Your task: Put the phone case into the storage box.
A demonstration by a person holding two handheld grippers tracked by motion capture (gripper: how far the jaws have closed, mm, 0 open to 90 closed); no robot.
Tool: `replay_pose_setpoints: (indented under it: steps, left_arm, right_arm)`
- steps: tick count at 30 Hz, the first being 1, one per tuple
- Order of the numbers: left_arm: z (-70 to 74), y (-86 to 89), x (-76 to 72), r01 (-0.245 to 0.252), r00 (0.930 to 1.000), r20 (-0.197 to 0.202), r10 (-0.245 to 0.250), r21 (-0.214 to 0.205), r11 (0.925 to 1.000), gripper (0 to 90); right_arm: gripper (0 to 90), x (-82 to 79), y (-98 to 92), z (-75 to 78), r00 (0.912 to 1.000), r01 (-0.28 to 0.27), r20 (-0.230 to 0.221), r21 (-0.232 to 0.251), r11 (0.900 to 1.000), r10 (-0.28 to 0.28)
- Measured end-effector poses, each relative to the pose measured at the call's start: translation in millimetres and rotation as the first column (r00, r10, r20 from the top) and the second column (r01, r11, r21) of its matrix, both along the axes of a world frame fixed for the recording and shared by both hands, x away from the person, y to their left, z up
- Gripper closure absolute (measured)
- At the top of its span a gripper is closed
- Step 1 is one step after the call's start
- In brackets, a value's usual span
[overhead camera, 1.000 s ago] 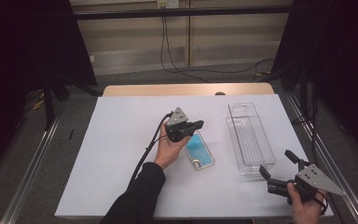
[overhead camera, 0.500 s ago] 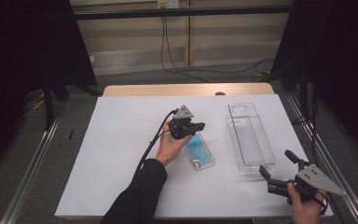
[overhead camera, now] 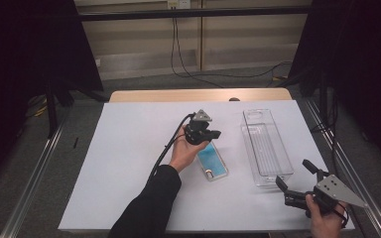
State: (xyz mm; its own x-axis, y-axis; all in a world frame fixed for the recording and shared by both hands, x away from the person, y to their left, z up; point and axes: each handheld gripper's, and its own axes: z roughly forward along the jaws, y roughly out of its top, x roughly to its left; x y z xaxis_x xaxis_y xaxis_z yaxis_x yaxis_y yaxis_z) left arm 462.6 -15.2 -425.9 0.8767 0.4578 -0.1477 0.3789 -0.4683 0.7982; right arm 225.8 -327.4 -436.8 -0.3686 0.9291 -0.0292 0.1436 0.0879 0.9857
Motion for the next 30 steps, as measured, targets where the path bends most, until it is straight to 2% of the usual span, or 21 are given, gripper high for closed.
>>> replay_pose_setpoints:
  steps: [3,5,10,18,19,25,29,30]
  left_arm:
    - [-1.2,-1.9,3.5,0.005,0.9998,-0.018,-0.004,0.024,0.9997,90.0]
    - [-2.1,-4.1,6.7,0.017,0.9996,-0.026,-0.015,0.059,0.9981,90.0]
    - [-6.3,-4.5,12.1,0.016,0.9983,-0.057,-0.013,0.059,0.9981,90.0]
    - [-19.6,-10.1,18.3,0.019,0.9964,-0.084,-0.009,0.12,0.9926,90.0]
    - [-22.0,-11.3,20.5,0.024,0.9934,-0.114,-0.009,0.126,0.9918,90.0]
    - [-25.8,-16.5,21.1,0.017,0.9938,-0.111,0.001,0.163,0.9865,90.0]
    - [-28.4,-15.3,22.2,0.024,0.9942,-0.107,-0.003,0.199,0.9797,90.0]
    - [-28.8,-15.0,22.0,0.02,0.9939,-0.11,0.002,0.196,0.9803,90.0]
  right_arm:
    - [0.0,0.0,0.0,0.0,1.0,0.002,-0.001,0.001,1.0,-0.002]
    - [0.0,-0.1,-0.1,0.1,1.0,0.002,-0.001,-0.001,1.0,-0.002]
    - [0.0,0.0,-0.1,0.1,1.0,0.004,0.001,-0.003,1.0,-0.004]
    - [0.0,-0.2,-0.1,0.1,1.0,0.002,0.0,-0.004,1.0,-0.002]
    - [0.0,-0.1,-0.1,0.1,1.0,0.003,0.0,-0.003,1.0,-0.003]
    - [0.0,-0.6,0.7,0.4,1.0,-0.001,0.0,-0.009,1.0,0.001]
    - [0.0,-0.7,0.5,0.3,1.0,-0.001,0.0,-0.009,1.0,0.001]
    - [0.0,-0.7,0.4,0.2,1.0,-0.001,0.0,-0.009,1.0,0.001]
